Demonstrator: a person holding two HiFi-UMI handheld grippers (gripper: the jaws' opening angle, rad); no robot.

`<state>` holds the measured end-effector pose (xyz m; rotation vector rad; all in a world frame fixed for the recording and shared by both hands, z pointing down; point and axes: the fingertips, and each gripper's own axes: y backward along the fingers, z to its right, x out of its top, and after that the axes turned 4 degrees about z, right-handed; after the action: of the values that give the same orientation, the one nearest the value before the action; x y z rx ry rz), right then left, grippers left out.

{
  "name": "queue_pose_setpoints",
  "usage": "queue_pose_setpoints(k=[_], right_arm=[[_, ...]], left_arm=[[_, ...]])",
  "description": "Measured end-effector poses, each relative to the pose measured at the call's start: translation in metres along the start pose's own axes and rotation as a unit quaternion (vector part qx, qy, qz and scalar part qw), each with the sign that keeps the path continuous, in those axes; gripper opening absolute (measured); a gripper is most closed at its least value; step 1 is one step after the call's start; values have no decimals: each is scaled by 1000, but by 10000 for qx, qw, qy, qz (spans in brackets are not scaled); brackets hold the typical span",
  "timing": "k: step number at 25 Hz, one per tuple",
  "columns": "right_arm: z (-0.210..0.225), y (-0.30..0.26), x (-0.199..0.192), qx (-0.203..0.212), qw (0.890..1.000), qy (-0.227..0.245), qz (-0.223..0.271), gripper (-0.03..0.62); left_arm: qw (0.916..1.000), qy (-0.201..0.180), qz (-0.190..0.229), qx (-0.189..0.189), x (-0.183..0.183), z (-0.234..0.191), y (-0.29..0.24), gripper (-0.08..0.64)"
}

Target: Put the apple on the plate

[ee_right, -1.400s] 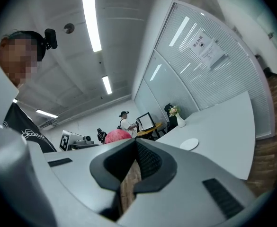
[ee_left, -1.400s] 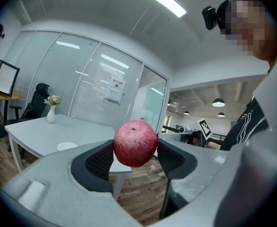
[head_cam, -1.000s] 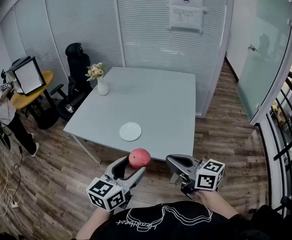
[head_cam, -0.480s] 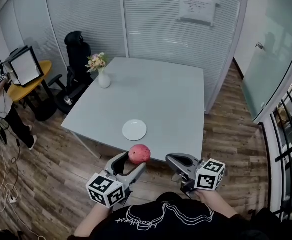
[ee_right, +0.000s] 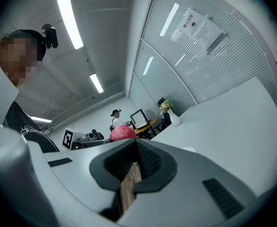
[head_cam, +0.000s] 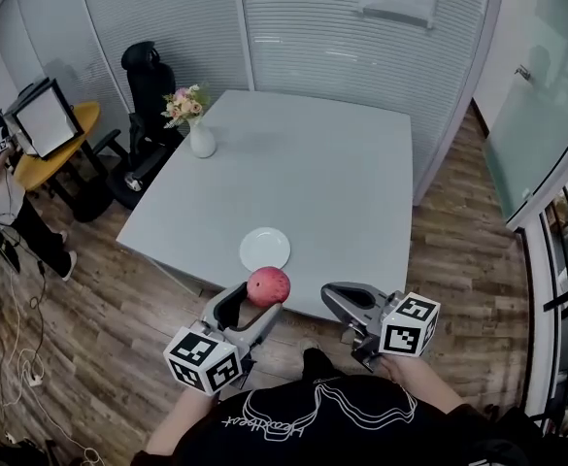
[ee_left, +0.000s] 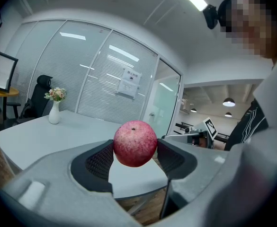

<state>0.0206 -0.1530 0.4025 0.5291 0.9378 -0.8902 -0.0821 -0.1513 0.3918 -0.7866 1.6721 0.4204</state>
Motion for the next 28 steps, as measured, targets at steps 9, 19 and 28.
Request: queue_pose_setpoints(k=[9,19,28], right_arm=[[49,-37,11,117,9994,-130,-284,9],[96,-71,15,48,9980,-242,-583,9],[124,-88,4,-46,9962,-383,-780,9]], left_arm=[[9994,-26,-153,295,2,-48,-48,296],[9974,-76,-421,578,-10,-99,-90,296],[9938,-59,-723,839,-37,-144,-114,296]])
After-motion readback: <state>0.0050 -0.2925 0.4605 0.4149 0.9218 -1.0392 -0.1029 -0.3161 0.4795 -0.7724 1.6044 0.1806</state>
